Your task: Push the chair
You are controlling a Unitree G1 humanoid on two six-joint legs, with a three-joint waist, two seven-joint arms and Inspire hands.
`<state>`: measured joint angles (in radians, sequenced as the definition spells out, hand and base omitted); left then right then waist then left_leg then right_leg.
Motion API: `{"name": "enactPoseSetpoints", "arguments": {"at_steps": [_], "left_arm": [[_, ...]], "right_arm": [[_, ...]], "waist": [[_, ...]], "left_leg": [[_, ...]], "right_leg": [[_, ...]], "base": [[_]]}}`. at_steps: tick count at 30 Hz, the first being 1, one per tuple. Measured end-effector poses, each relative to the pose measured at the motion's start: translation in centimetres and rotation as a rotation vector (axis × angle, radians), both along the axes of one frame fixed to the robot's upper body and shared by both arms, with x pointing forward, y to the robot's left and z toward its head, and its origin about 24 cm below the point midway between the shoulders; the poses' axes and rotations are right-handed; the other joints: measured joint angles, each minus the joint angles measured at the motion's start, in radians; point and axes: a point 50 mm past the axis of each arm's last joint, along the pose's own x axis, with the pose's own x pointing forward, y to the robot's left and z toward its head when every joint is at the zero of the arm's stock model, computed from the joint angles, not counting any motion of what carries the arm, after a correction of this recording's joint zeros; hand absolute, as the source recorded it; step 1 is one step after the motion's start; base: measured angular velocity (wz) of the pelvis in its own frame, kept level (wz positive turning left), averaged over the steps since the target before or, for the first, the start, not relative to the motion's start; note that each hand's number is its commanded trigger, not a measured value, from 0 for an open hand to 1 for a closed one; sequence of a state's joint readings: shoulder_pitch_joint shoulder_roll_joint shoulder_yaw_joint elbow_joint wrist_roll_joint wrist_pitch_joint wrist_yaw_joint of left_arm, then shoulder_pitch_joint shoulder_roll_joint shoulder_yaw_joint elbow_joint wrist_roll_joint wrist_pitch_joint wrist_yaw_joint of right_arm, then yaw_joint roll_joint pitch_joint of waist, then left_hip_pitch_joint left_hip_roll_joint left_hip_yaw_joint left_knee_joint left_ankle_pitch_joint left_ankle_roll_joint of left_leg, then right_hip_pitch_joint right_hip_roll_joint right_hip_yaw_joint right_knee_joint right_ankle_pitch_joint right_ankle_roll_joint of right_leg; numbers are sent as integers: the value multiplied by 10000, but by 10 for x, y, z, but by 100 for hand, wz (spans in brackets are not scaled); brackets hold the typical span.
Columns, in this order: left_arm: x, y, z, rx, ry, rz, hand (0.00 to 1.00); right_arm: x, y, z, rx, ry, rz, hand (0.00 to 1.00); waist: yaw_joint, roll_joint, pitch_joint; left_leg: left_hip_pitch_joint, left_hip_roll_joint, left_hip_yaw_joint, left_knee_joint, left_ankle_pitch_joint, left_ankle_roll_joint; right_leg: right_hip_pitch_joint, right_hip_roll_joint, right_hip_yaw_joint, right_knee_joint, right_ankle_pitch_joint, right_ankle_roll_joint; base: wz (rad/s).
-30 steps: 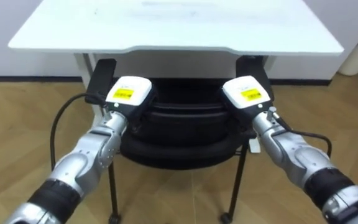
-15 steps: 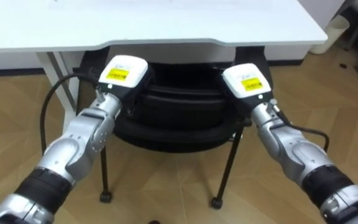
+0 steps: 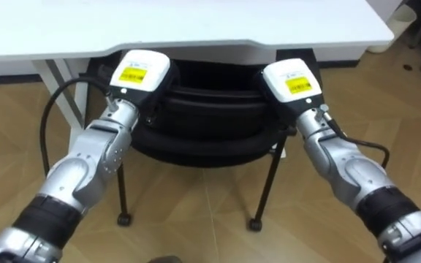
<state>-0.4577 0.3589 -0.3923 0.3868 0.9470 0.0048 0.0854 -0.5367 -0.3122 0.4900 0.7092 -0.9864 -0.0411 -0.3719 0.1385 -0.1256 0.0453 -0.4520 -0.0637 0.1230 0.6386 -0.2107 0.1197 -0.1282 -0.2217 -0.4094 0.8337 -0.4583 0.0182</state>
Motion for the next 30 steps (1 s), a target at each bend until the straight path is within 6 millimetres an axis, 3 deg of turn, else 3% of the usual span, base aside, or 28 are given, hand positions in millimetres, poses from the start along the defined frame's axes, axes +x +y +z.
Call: {"name": "enactPoseSetpoints", "arguments": {"at_steps": [1,2,4,5,6,7,8,11,23,30], "left_arm": [[1,-2,-2,41,-37,-34,100],[3,-3,-2,25,-138,-21,100],[5,0,-4,9,-146,118,100],[6,2,-5,-23,-160,207,100],[7,2,-5,-22,-167,216,100],[9,1,-4,42,-165,187,100],[10,-1,-5,6,-174,212,100],[12,-3,-4,-38,-219,220,100],[12,7,-5,-57,-184,731,100],[7,7,-11,-48,-30,896,100]], "right_arm": [[-1,-1,-3,40,-21,-98,100],[0,-1,-3,48,-129,-162,100],[3,3,-2,-62,-282,-124,100],[4,6,-2,-90,-302,-63,100],[3,6,-2,-75,-327,-67,100],[3,9,-3,6,-323,-125,100],[3,7,-3,-54,-326,-209,100],[4,6,-3,-81,-286,-254,100],[5,16,4,-330,-122,145,100],[2,18,0,-408,110,233,100]], "waist": [[-87,135,80],[-62,290,152],[-39,468,224],[-177,456,201],[-321,464,199],[-545,337,139],[-567,333,131],[-793,355,139],[-841,412,103],[-885,436,92]], "left_leg": [[91,1,-450,-114,61,-6],[138,-45,-981,-307,145,-77],[307,-201,-1703,-790,468,-250],[390,-405,-2117,-1107,714,-368],[389,-479,-2335,-1172,797,-416],[302,-683,-2526,-1235,978,-570],[273,-570,-2346,-1170,969,-593],[334,-159,-1641,-1020,904,-551],[617,-168,-1904,-1938,1176,-852],[889,-149,-1963,-2106,1203,-892]], "right_leg": [[-58,249,249,31,167,-113],[-433,775,895,-291,29,-176],[-1191,1324,1311,-1108,56,-335],[-1494,1532,1602,-2068,334,-444],[-1615,1565,1621,-2212,631,-530],[-1547,1469,1371,-2441,1301,-758],[-1415,1282,786,-2482,1310,-872],[-1015,1209,-66,-2652,1233,-1147],[-607,1468,-410,-3391,1342,-1399],[-290,1557,-467,-3672,1404,-1415]], "base": [[26],[18],[9],[44],[88],[84],[68],[52],[9],[2]]}}
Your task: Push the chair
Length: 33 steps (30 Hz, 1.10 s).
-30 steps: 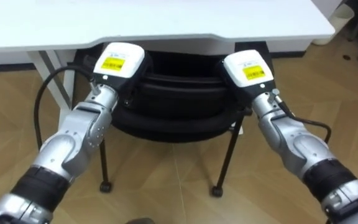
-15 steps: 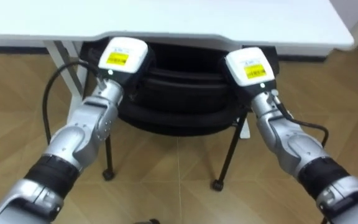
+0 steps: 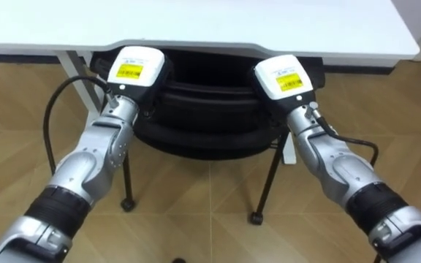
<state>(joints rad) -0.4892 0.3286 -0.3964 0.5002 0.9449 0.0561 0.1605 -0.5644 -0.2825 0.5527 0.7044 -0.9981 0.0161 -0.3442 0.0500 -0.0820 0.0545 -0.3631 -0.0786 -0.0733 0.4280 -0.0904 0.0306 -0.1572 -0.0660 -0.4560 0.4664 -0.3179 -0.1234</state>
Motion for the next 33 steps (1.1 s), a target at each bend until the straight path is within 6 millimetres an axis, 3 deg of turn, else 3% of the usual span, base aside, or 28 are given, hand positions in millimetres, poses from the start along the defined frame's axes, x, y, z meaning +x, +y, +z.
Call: {"name": "enactPoseSetpoints", "arguments": {"at_steps": [6,7,8,9,10,13,17,20,28,33], "left_arm": [[-2,1,-4,37,283,49,100],[-3,1,-6,29,336,57,100],[-4,1,-7,14,380,53,84],[-4,1,-7,8,387,54,36],[-4,1,-8,5,404,56,0],[-6,1,-10,-21,479,93,0],[-11,-5,-19,-861,977,520,0],[-16,-12,-23,-1565,1353,486,0],[-18,-18,-24,-2267,1690,373,0],[-18,-25,-7,-2415,1264,-98,0]], "right_arm": [[-2,1,-2,-180,141,114,100],[-3,1,-3,-181,194,116,75],[-4,1,-5,-190,236,131,54],[-4,1,-5,-198,244,141,0],[-4,1,-5,-195,260,147,0],[-5,2,-6,-190,373,161,0],[-5,0,-11,-178,1210,-62,0],[-4,-1,-13,-213,1704,-220,0],[-4,-4,-15,-127,2283,-461,0],[-3,-4,-5,-620,2222,-148,0]], "waist": [[-5,94,-56],[-5,95,-57],[-5,101,-60],[-6,103,-62],[-8,103,-63],[-34,109,-74],[-24,232,-318],[117,246,-375],[123,201,-349],[108,133,-336]], "left_leg": [[161,-2,7,-99,2,-4],[241,2,3,-144,3,-5],[289,-2,4,-152,2,-5],[302,-1,4,-154,1,-5],[334,8,3,-193,1,-5],[445,-1,4,-239,0,-5],[696,-44,-13,-403,8,4],[982,-43,47,-631,75,28],[1254,-39,69,-627,96,45],[1149,-19,134,-683,131,57]], "right_leg": [[155,24,11,-117,13,7],[252,49,13,-200,37,16],[312,51,12,-237,38,18],[333,58,10,-258,41,23],[382,79,2,-327,60,30],[501,81,3,-386,64,35],[746,76,-12,-529,94,91],[924,6,7,-563,79,115],[1215,5,-103,-694,61,149],[1071,14,-47,-754,105,151]], "base": [[0],[0],[0],[0],[0],[0],[3],[0],[6],[-4]]}}
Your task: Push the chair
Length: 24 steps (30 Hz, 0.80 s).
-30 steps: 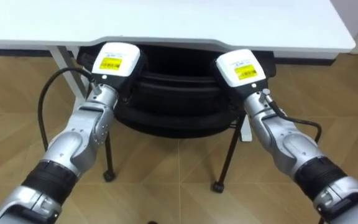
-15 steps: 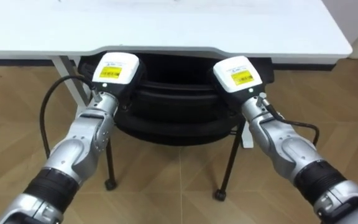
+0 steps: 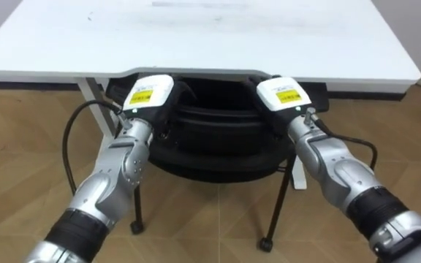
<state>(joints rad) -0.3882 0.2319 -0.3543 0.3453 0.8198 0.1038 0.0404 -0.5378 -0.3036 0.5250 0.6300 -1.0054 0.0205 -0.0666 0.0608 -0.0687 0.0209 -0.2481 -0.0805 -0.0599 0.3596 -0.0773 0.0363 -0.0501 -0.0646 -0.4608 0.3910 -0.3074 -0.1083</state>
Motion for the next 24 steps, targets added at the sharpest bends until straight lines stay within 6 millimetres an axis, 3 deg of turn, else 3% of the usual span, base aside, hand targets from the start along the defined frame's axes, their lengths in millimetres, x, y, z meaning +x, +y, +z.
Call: {"name": "enactPoseSetpoints", "arguments": {"at_steps": [2,6,8,13,15,16,18,20,21,23,24], "left_arm": [[-2,1,13,-105,-361,-119,0],[-10,15,12,248,-318,4,0],[-11,22,21,839,-517,-151,0],[-13,31,34,1518,-826,-640,0],[-14,39,38,1582,-1028,-746,0],[-22,53,45,1453,-1386,-499,0],[-33,74,70,999,-2773,238,0],[-46,110,110,189,-5363,1769,0],[-52,121,117,106,-5940,2186,0],[-83,164,127,-62,-7397,4001,0],[-91,175,127,1,-7583,4528,0]], "right_arm": [[-3,-1,9,-246,-221,393,0],[-4,-4,29,-160,-790,878,0],[-7,-13,43,134,-1308,827,0],[-23,-35,64,-53,-1965,1172,0],[-33,-55,75,190,-2328,954,0],[-38,-71,89,377,-2961,489,0],[-48,-106,116,1092,-4692,-869,0],[-62,-147,156,2502,-7101,-2515,0],[-67,-156,164,2715,-7656,-2819,0],[-98,-191,174,3500,-9212,-4069,0],[-106,-199,174,3643,-9480,-4370,0]], "waist": [[-82,-29,-12],[-346,-56,-26],[-555,-50,-29],[-371,-44,-35],[-224,-36,-39],[-286,-38,-42],[-294,-6,-66],[-402,184,-239],[-408,248,-279],[-532,376,-369],[-534,403,-369]], "left_leg": [[169,-12,29,-237,41,32],[508,-4,45,-513,69,51],[424,34,20,-539,69,51],[527,25,69,-760,73,57],[686,-3,46,-903,79,67],[855,-7,105,-1085,95,93],[1005,-16,191,-1222,104,114],[1064,-5,294,-1253,54,184],[1114,-7,313,-1282,43,201],[1597,-6,569,-1565,-30,294],[1692,-13,597,-1573,-83,305]], "right_leg": [[140,53,83,-247,101,66],[596,163,51,-791,286,132],[604,284,79,-1037,430,144],[714,355,208,-1384,580,190],[936,386,167,-1641,682,225],[1080,385,153,-1818,737,247],[1209,362,167,-1911,770,289],[1237,352,322,-1900,821,376],[1275,345,338,-1899,837,407],[1637,304,536,-1916,811,565],[1721,294,593,-1915,788,606]], "base": [[-5],[0],[0],[-3],[2],[0],[-4],[-8],[-10],[-16],[-22]]}}
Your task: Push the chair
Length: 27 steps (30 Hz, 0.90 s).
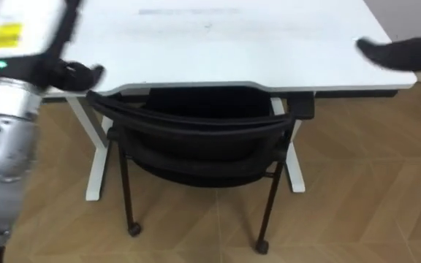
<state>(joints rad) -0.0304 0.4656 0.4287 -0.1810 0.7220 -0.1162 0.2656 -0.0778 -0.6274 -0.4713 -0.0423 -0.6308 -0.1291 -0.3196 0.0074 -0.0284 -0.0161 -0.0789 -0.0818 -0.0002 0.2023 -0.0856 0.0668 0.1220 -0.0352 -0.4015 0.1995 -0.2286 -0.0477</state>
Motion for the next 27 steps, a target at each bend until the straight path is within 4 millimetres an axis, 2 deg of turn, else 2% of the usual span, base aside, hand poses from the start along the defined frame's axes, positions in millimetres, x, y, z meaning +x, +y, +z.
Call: {"name": "enactPoseSetpoints", "arguments": {"at_steps": [2,3,5,7,9,11,12,14,15,17,18,19,20,21,22,23,24,26,27], "left_arm": [[-30,32,-5,-197,-314,1622,0],[-36,37,-5,-142,-404,1929,0],[-60,52,-9,-160,-822,2833,0],[-74,57,-17,-791,-1357,3293,0],[-90,62,-27,-1463,-1763,3729,0],[-108,64,-41,-2408,-2302,4274,0],[-113,65,-45,-2647,-2438,4428,0],[-134,68,-70,-4026,-2680,5213,0],[-140,70,-78,-4534,-2715,5478,0],[-165,74,-121,-6813,-2314,6771,0],[-172,73,-133,-7322,-2058,7083,0],[-184,70,-157,-8152,-1357,7721,0],[-196,63,-181,-8967,-630,8369,0],[-203,58,-194,-9400,-212,8692,0],[-219,47,-218,-10181,698,9309,0],[-237,35,-241,-10834,1831,9947,0],[-246,28,-252,-11183,2422,10269,0],[-285,3,-284,-12307,4560,11460,0],[-293,-3,-289,-12520,5011,11677,0]], "right_arm": [[-25,-23,-2,581,-591,-933,0],[-31,-28,-3,602,-709,-1218,0],[-56,-44,-4,1083,-1480,-1976,0],[-74,-53,-7,1693,-2219,-2380,0],[-91,-58,-14,2264,-2974,-2853,0],[-119,-65,-34,3193,-3627,-3759,0],[-127,-65,-41,3477,-3728,-4027,0],[-159,-63,-75,5080,-3871,-5083,0],[-169,-62,-84,5592,-3881,-5404,0],[-199,-55,-125,7757,-3914,-6704,0],[-207,-55,-136,8233,-3724,-7101,0],[-222,-54,-162,9230,-3241,-7969,0],[-238,-50,-189,10249,-2728,-8935,0],[-247,-47,-203,10767,-2458,-9455,0],[-269,-38,-231,11734,-1870,-10587,0],[-293,-26,-256,12655,-1198,-11756,0],[-304,-19,-267,13074,-802,-12283,0],[-345,7,-298,14272,449,-14307,0],[-351,13,-304,14493,812,-14648,0]], "waist": [[-196,55,-2],[-298,-11,39],[-392,25,67],[-434,36,91],[-421,56,81],[-442,85,101],[-448,106,109],[-393,192,104],[-389,207,105],[-414,315,98],[-421,319,98],[-405,333,91],[-413,319,99],[-410,318,95],[-387,294,43],[-360,281,39],[-364,261,35],[-539,226,8],[-558,215,8]], "left_leg": [[151,16,203,56,-160,42],[126,-1,172,119,-192,54],[122,-6,276,231,-298,110],[112,-22,349,359,-381,174],[131,-15,488,403,-455,224],[115,-44,520,440,-511,303],[76,-49,520,488,-539,321],[-146,-39,524,807,-738,378],[-167,-45,529,826,-760,392],[-154,-116,534,807,-798,460],[-150,-128,534,775,-799,474],[-84,-171,536,686,-787,503],[9,-185,546,632,-804,517],[36,-196,543,563,-803,514],[110,-213,512,475,-792,529],[158,-226,488,441,-803,543],[208,-246,481,400,-803,544],[303,-352,331,339,-796,554],[316,-368,322,331,-793,557]], "right_leg": [[142,-7,247,9,-61,105],[157,-11,239,23,-82,140],[165,-17,471,30,-152,259],[188,-15,687,40,-182,311],[194,-3,921,18,-221,378],[143,3,1041,43,-245,441],[115,1,1059,45,-254,461],[-73,12,1160,70,-307,551],[-114,3,1194,73,-310,555],[-166,-44,1360,185,-238,431],[-182,-49,1506,258,-235,427],[-187,-113,1604,302,-237,434],[-193,-164,1729,378,-235,442],[-175,-169,1772,410,-222,465],[-153,-192,1793,425,-198,508],[-94,-195,1872,381,-183,531],[-55,-186,2015,356,-183,532],[99,-241,2144,286,-201,569],[131,-250,2137,243,-211,586]], "base": [[-21],[0],[-7],[-16],[-20],[-10],[-7],[-10],[-10],[-3],[0],[0],[0],[0],[6],[5],[9],[17],[10]]}}
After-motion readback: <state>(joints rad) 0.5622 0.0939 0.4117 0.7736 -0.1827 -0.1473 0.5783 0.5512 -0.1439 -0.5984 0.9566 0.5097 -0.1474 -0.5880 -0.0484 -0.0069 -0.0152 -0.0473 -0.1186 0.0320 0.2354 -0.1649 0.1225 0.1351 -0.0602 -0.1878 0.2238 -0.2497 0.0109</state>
